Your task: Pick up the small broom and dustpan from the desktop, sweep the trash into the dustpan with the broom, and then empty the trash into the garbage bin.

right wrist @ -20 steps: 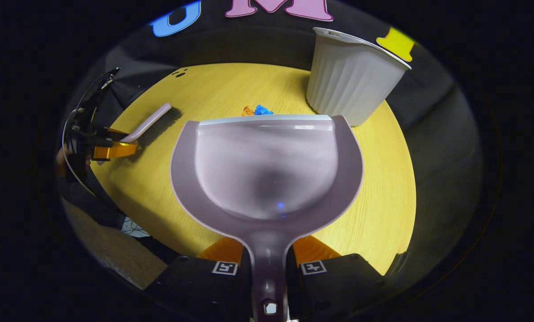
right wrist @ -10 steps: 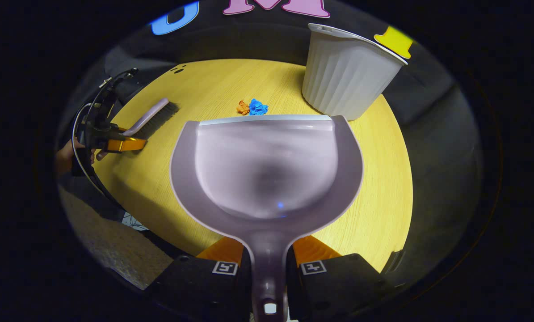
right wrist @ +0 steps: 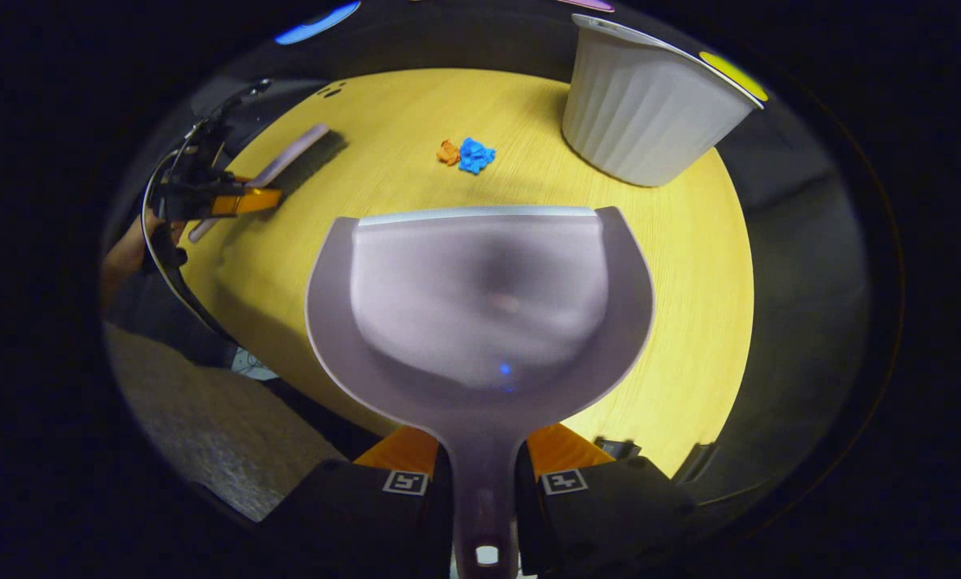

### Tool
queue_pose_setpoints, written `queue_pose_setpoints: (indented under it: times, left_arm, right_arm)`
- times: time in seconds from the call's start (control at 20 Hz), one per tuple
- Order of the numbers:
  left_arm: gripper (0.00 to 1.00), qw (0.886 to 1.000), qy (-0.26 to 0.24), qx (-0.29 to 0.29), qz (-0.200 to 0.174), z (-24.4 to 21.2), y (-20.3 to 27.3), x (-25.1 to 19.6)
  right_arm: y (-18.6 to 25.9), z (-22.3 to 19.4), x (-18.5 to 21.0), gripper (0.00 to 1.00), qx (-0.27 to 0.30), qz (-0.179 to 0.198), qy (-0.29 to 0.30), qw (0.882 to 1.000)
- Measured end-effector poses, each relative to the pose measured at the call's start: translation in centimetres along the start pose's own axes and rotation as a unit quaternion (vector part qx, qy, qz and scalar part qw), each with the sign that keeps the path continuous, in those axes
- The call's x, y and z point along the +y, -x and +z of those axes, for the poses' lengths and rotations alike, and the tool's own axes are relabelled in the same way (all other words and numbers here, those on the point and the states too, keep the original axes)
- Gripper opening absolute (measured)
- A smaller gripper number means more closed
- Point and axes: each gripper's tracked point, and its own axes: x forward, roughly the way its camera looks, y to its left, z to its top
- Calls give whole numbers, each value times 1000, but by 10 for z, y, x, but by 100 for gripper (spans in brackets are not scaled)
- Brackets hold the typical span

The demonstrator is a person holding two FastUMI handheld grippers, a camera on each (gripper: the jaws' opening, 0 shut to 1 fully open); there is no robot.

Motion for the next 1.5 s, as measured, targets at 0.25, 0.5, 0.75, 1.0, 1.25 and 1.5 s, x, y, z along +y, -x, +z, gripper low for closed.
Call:
queue_pose_setpoints:
  times: [0.25, 0.5, 0.75, 1.0, 1.25, 1.5]
  left_arm:
    - [27, 998, -41, -22, -30, 64, -14, -28]
    - [28, 993, -104, -9, -61, 102, -42, -59]
    - [28, 985, -150, 16, -82, 107, -61, -90]
    - [29, 972, -201, 34, -119, 108, -52, -120]
    - [27, 954, -215, 68, -197, 89, -32, -168]
    - [28, 931, -195, 115, -286, 73, -3, -202]
  right_arm:
    - [-11, -2, -9, 36, 35, -3, 30, 999]
    - [-19, -1, -11, 36, 37, 3, 23, 999]
    - [-26, -3, -15, 36, 37, 1, 17, 999]
    - [-28, -1, -15, 36, 41, 5, 12, 999]
    - [-36, -4, -20, 36, 37, 12, 15, 999]
    - [-42, -9, -21, 36, 33, 14, 15, 999]
